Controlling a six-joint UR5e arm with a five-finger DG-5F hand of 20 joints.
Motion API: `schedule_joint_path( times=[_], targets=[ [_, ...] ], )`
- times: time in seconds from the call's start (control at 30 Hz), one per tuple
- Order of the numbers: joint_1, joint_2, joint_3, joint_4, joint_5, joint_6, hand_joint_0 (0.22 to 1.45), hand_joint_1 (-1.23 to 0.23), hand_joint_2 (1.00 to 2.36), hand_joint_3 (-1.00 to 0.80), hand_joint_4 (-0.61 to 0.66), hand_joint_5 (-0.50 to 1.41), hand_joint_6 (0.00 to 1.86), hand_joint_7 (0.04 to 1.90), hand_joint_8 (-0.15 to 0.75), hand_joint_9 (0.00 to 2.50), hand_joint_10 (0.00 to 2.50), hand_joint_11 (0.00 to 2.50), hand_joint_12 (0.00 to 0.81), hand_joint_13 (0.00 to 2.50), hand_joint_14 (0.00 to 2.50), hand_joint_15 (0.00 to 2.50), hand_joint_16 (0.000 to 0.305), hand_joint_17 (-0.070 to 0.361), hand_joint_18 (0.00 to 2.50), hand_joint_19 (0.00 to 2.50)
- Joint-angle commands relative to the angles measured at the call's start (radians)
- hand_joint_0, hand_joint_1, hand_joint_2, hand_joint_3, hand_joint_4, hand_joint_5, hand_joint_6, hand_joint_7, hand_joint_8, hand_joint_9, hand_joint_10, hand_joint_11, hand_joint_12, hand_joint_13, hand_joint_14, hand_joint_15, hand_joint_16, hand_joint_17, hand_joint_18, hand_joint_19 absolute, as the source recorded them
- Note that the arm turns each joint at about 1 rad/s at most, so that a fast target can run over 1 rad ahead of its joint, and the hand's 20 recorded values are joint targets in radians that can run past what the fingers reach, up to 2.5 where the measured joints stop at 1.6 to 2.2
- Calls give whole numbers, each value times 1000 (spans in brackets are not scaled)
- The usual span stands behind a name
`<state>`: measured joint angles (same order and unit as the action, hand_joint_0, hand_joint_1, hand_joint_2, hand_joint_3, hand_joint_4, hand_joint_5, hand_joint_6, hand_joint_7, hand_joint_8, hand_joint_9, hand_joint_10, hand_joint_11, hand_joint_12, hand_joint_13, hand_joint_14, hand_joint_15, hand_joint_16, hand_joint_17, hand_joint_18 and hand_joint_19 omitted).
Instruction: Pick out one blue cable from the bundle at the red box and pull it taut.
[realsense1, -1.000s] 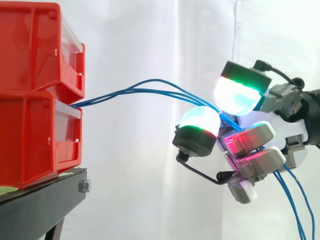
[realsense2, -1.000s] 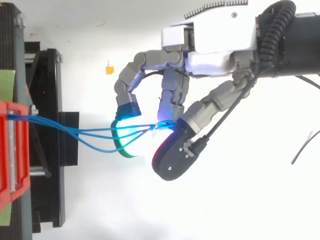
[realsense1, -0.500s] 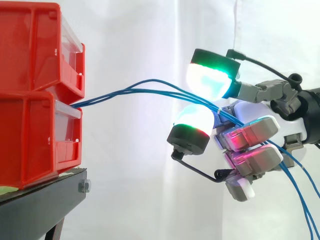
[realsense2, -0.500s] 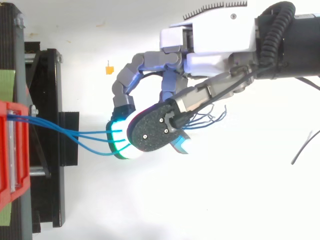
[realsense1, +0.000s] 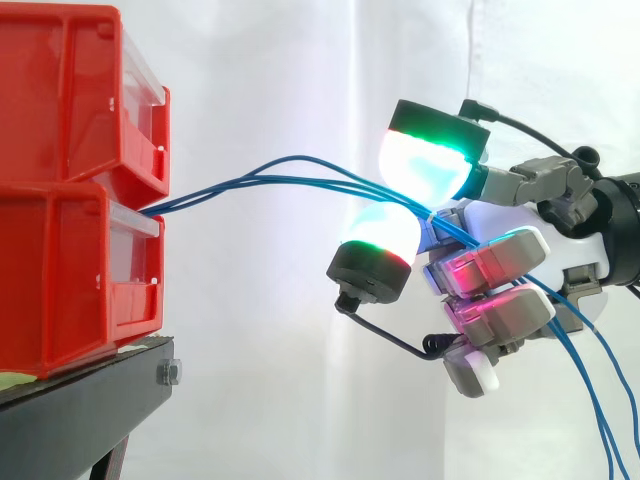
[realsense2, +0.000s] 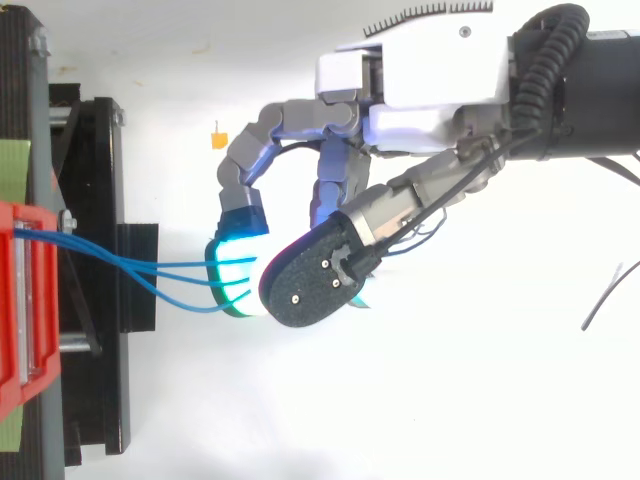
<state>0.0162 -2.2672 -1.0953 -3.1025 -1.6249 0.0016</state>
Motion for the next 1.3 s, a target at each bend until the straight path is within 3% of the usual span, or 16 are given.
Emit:
schedule_joint_path(
  times=[0.0,0.17,0.3,0.57,0.67,1.0,1.27],
  targets=[
    [1,0,0,2,3,0,637,-684,1007,-412,-7,-122,893,906,286,1432,26,942,372,1293,28,850,53,119,940,635],
    [1,0,0,1,3,1,681,-837,1017,-262,-25,-125,915,998,290,1413,25,948,367,1283,29,852,52,118,947,611],
    [1,0,0,7,3,0,721,-887,1019,-243,-82,-122,936,1025,292,1417,27,936,369,1281,28,842,52,116,945,589],
    [2,0,0,19,3,0,802,-896,1000,-500,-177,-112,943,1137,286,1427,25,934,359,1265,30,825,49,111,936,570],
    [2,0,0,22,3,1,793,-904,1000,-500,-186,-101,939,1209,286,1454,27,935,357,1265,28,829,49,109,948,566],
    [2,0,0,21,3,0,731,-936,1000,-500,-178,-80,934,1197,279,1485,27,939,359,1265,30,827,48,108,959,554],
    [2,0,0,19,5,-2,690,-988,1000,-500,-174,-87,928,1105,234,1351,27,888,357,1160,27,789,48,109,891,515]
  ],
)
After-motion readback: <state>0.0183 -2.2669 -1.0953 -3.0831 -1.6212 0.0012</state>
